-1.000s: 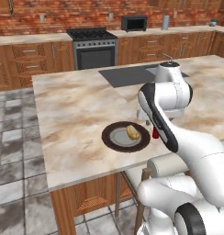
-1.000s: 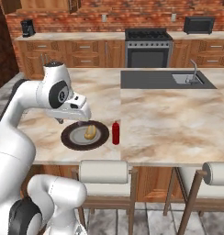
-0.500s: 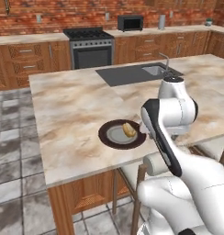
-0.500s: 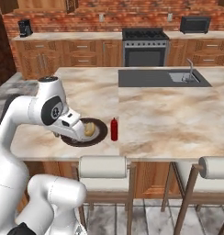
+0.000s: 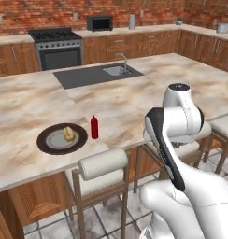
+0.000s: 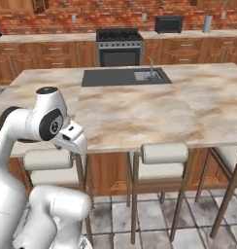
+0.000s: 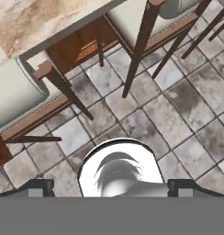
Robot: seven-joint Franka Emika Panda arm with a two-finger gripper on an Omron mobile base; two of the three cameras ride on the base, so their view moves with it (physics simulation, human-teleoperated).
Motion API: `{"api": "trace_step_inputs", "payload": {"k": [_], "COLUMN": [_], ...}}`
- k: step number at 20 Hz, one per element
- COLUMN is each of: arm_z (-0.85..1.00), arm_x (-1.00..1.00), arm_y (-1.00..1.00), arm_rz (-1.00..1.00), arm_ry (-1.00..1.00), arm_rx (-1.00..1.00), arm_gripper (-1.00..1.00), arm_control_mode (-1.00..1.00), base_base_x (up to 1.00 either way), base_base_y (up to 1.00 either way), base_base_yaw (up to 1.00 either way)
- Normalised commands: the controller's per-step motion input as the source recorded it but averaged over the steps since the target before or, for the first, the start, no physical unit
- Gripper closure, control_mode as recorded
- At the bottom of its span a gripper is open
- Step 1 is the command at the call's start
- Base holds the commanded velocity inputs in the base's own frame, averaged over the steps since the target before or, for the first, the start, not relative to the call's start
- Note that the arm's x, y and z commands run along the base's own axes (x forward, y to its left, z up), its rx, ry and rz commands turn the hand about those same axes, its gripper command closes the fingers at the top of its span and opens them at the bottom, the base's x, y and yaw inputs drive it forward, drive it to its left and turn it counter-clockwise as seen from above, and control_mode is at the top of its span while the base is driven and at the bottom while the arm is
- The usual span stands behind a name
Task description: Move the hot dog bun to the plate on the dining table and place the condiment next to that plate. Then navigate to the fridge and take the sausage and place it on the plate as well.
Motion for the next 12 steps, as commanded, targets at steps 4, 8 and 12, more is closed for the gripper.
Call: {"api": "trace_step_inputs", "payload": {"k": [4,8,12], "arm_z": [0.0,0.0,0.0], "arm_x": [0.0,0.0,0.0], "arm_y": [0.0,0.0,0.0], "arm_rz": [0.0,0.0,0.0], "arm_ry": [0.0,0.0,0.0], "arm_rx": [0.0,0.0,0.0], "arm_gripper": [-1.0,-1.0,-1.0], "arm_control_mode": [1.0,1.0,1.0], "base_base_x": [0.7,0.46,0.16], "base_base_y": [-1.0,-1.0,-1.0], "base_base_yaw": [0.0,-0.03,-0.05]}}
